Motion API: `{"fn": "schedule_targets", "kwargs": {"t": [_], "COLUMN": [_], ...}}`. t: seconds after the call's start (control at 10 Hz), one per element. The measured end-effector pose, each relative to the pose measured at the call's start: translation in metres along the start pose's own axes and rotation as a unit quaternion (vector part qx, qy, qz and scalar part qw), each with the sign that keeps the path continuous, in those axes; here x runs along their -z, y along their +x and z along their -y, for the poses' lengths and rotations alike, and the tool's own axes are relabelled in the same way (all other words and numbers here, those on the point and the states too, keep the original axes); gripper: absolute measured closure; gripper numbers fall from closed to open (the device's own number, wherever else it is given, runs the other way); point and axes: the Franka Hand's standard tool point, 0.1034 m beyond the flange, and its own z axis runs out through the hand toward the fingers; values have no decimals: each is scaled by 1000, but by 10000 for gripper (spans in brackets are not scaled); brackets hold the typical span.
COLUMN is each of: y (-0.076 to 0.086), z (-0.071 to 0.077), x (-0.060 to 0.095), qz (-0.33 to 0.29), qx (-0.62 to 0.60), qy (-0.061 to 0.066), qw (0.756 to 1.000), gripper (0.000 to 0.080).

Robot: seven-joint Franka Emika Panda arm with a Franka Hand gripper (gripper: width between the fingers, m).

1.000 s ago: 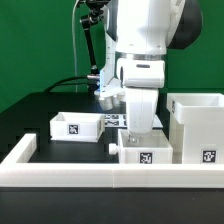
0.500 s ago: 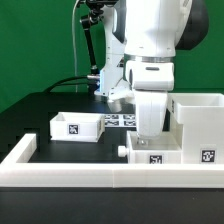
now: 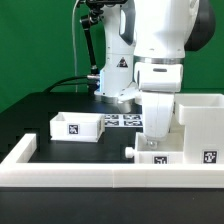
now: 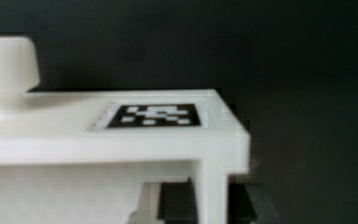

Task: Assemble drawer

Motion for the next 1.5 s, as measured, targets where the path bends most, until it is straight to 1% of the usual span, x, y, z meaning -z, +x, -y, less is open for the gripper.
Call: {"fn": "schedule_targets", "kwargs": {"t": [0.4, 0.5, 0.6, 0.7, 0.8, 0.9, 1.0, 1.1, 1.2, 1.3, 1.4, 1.5], "y": [-3, -3, -3, -2, -2, -4, -13, -24, -30, -35, -38, -37], "z": [0, 0, 0, -1, -3, -4, -7, -11, -19, -26, -24, -24], "x": [0, -1, -1, 2, 9, 18, 27, 35, 40, 43, 41, 41], "qz": [0, 0, 0, 0, 0, 1, 4, 9, 11, 10, 10, 10], "qx": [-3, -3, -3, -4, -4, -4, -2, -3, -1, 2, -1, -1], "qy": [0, 0, 0, -1, -3, -3, 0, 9, 13, 12, 12, 12], "qw": [1000, 1000, 1000, 1000, 1000, 1000, 1000, 1000, 1000, 1000, 1000, 1000], "gripper": [758, 661, 466, 466, 327, 212, 212, 162, 153, 153, 150, 150]}}
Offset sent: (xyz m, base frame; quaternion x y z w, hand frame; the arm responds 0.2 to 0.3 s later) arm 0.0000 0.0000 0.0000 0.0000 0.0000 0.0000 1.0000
